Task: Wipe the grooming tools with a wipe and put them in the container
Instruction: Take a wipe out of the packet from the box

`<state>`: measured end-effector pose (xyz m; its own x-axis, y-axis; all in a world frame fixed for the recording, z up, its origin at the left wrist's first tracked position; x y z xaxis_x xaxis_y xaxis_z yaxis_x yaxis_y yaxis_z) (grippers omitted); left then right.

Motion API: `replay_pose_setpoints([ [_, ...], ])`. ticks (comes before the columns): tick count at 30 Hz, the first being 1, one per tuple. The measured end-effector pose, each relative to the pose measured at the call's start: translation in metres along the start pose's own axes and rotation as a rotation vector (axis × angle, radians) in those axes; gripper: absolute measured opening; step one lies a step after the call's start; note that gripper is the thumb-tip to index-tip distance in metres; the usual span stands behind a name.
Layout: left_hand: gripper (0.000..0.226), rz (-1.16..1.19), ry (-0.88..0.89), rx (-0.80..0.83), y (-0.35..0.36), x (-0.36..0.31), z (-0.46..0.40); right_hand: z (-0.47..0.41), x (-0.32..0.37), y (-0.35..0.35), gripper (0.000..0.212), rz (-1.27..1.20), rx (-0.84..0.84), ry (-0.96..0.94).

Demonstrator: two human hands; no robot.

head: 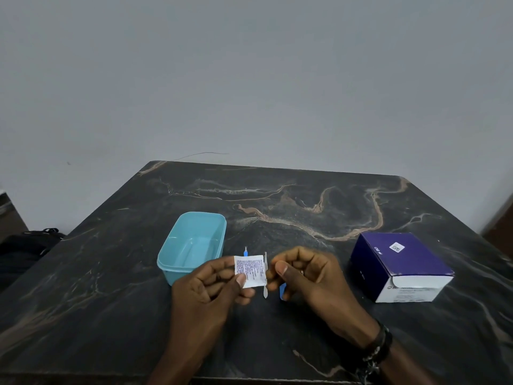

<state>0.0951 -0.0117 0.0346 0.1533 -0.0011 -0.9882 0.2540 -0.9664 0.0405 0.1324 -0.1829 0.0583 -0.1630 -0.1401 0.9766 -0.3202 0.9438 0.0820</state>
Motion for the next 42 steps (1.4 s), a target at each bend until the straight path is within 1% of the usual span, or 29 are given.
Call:
replay_pose_setpoints([
  [6,0.023,0.001,-0.017,-0.01,-0.001,0.002,0.0,0.003,0.004,0.004,0.011,0.109,0.025,-0.034],
  [11,0.023,-0.002,-0.014,0.028,0.003,0.001,0.001,0.003,0.002,0.007,0.008,0.177,0.043,-0.054],
  [17,0.025,-0.041,-0.01,0.05,0.005,0.0,0.002,0.004,0.005,0.009,0.01,0.215,0.059,-0.061],
  [21,0.026,-0.051,-0.02,0.045,0.004,0.002,0.001,0.005,0.009,0.009,0.012,0.206,0.043,-0.078],
  [24,0.026,-0.048,-0.018,0.04,0.004,0.001,0.001,0.006,0.011,0.006,0.009,0.197,0.024,-0.087],
  [27,0.024,-0.029,-0.013,0.029,0.003,0.0,0.002,0.007,0.011,0.008,0.006,0.262,0.043,-0.107],
  [36,0.023,-0.047,0.006,0.037,0.006,-0.002,0.004,0.007,0.007,0.007,0.009,0.404,0.033,-0.144],
  [42,0.021,-0.033,-0.006,0.027,0.004,-0.001,0.003,0.007,0.009,0.002,0.008,0.389,-0.009,-0.155],
])
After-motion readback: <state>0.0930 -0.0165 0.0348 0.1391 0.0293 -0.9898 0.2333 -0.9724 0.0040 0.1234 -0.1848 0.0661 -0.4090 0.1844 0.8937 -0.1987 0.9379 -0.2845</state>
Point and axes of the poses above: each hand's wrist, its own z-axis away from the middle knuckle, its own y-axis out of the palm, x = y × z, the point moved 10 cm from there along -z, towards the middle knuckle, and after that the axes turned 8 degrees about -z, right-handed, at the moved point
